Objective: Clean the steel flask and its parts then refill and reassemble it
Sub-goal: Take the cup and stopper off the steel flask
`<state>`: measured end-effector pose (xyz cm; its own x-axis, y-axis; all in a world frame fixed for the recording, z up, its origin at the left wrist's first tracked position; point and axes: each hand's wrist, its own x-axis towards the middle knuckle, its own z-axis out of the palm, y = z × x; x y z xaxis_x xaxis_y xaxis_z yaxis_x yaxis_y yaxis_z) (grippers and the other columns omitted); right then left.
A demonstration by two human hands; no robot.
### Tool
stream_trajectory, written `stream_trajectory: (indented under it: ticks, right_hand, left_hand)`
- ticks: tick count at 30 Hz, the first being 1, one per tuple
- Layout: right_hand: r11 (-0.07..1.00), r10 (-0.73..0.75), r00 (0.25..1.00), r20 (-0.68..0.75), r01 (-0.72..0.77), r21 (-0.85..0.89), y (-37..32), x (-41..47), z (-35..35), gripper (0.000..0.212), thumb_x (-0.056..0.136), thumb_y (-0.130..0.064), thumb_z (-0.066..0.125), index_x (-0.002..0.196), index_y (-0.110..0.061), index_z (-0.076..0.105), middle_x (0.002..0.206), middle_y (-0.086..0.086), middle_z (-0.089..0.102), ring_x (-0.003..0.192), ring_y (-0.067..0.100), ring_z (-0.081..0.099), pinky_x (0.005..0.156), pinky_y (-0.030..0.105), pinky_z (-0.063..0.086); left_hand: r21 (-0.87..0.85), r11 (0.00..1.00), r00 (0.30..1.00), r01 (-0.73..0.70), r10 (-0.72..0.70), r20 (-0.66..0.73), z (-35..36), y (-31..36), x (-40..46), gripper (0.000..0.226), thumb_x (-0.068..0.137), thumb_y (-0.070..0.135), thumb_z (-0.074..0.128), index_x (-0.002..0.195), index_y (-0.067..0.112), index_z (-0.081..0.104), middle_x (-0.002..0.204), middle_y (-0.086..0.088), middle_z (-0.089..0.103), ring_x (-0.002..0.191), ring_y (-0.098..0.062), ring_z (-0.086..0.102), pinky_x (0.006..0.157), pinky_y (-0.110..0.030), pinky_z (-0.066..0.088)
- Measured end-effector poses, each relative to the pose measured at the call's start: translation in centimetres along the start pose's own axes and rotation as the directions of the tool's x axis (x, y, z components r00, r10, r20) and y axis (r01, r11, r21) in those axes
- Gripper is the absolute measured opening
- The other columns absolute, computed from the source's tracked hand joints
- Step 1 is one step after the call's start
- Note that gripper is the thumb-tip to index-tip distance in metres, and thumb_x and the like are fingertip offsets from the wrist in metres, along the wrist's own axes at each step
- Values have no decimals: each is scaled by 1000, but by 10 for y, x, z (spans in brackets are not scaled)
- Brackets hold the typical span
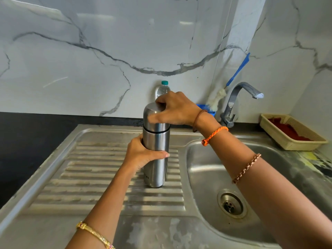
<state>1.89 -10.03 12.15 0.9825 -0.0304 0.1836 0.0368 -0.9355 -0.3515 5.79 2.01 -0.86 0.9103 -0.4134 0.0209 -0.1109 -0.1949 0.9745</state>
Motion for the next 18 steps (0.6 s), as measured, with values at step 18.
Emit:
stream_trajectory:
  ticks: [18]
  right_hand:
    - [983,21,950,311,37,-180,-42,1,-38,59,79,-18,68,133,-13,47,125,4,52,114,20,50,88,25,44]
  left_hand:
    - [-15,1000,1000,-19,19,13,-1,-6,-2,55,49,10,89,95,18,62,94,0,69,92,-18,64,82,-36,53]
